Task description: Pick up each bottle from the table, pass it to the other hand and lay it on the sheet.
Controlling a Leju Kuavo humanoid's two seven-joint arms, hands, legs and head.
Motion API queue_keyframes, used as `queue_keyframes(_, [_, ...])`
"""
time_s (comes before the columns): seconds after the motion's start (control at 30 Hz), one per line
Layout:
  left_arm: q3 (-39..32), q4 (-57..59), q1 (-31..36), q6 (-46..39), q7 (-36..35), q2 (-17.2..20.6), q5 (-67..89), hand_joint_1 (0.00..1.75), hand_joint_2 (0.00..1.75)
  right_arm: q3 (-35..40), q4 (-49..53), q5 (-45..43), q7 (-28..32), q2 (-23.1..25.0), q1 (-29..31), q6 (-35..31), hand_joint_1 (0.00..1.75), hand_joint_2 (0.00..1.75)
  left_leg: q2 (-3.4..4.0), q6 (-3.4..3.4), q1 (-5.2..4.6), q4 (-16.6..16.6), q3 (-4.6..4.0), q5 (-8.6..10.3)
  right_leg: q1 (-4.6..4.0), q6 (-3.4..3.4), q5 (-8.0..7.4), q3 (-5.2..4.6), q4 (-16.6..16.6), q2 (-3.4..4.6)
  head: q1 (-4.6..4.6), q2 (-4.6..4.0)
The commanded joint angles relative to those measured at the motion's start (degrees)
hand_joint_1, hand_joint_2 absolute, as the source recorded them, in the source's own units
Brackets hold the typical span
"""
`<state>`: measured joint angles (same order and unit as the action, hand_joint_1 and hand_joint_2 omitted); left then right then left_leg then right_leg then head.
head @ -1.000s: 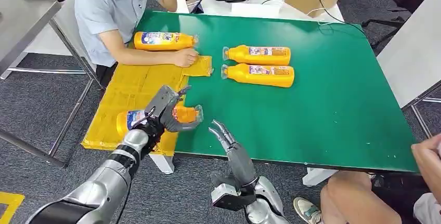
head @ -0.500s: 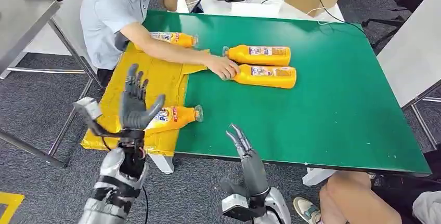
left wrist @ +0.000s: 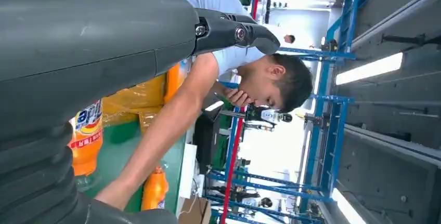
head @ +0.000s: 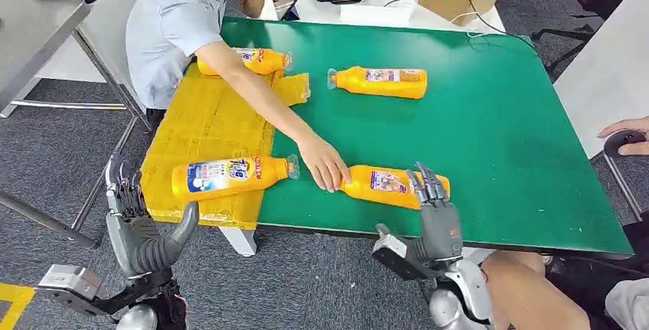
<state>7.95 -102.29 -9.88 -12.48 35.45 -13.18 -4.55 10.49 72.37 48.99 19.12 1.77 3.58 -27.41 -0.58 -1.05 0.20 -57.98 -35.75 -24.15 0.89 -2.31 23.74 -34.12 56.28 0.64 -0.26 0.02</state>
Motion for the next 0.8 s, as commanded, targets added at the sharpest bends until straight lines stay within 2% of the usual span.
queue_keyframes(0.03, [2.71, -0.48, 0.99, 1.11, -1.59, 0.49, -0.31, 0.0, 1.75, -5.17, -16.86, 3.37, -5.83, -2.61, 10.14, 3.75, 0.0, 1.75, 0.03, 0.03, 0.03, 0.05, 0.15, -0.01, -0.05, 0.06, 0.0, 0.16, -0.07, -0.02, -0.02, 0.0])
queue_keyframes(0.17, [3.35, 0.21, 1.6, 1.07, -2.14, 0.61, -0.41, 0.0, 1.75, -5.09, -22.66, 4.98, -7.76, -3.19, 12.6, 3.66, 0.0, 1.75, 0.13, 0.06, 0.05, 0.11, 0.42, -0.06, -0.1, 0.11, 0.02, 0.4, -0.14, 0.01, -0.04, 0.0])
queue_keyframes(0.23, [3.64, 0.79, 1.9, 1.16, -3.13, 0.92, -0.77, 0.0, 1.75, -5.73, -27.4, 4.58, -9.07, -3.37, 14.8, 4.71, 0.0, 1.75, 0.05, 0.04, 0.02, 0.08, 0.28, -0.02, -0.08, 0.06, 0.01, 0.28, -0.08, -0.03, -0.04, 0.0])
queue_keyframes(0.43, [4.05, 2.79, 3.49, 1.29, -3.97, 1.26, -1.51, 0.0, 1.75, -6.57, -37.0, 3.85, -7.93, -3.55, 19.33, 5.75, 0.0, 1.75, 0.02, 0.05, 0.02, 0.08, 0.39, -0.04, -0.08, 0.08, 0.04, 0.4, -0.09, -0.08, -0.04, 0.0])
queue_keyframes(0.7, [4.09, 2.85, 3.66, 1.26, -3.97, 1.26, -1.51, 0.0, 1.75, -6.58, -37.29, 3.84, -7.97, -3.34, 19.63, 5.7, 0.0, 1.75, 0.0, 0.05, 0.03, 0.07, 0.28, 0.01, -0.07, 0.08, 0.01, 0.27, -0.07, -0.09, -0.02, 0.0])
queue_keyframes(0.73, [4.63, 3.48, 4.25, 1.5, -4.31, 1.69, -1.87, 0.0, 1.75, -7.04, -38.46, 2.16, -4.56, -3.03, 20.23, 5.19, 0.0, 1.75, -0.01, 0.06, 0.04, 0.08, 0.36, -0.02, -0.09, 0.1, 0.03, 0.37, -0.09, -0.11, -0.04, 0.0])
queue_keyframes(0.8, [5.16, 4.49, 4.99, 1.74, -4.36, 1.85, -1.88, 0.0, 1.75, -5.06, -40.21, 4.78, -4.67, -3.4, 21.36, 4.43, 0.0, 1.75, 0.02, 0.07, 0.04, 0.1, 0.48, -0.03, -0.09, 0.12, 0.05, 0.49, -0.11, -0.11, -0.02, 0.0])
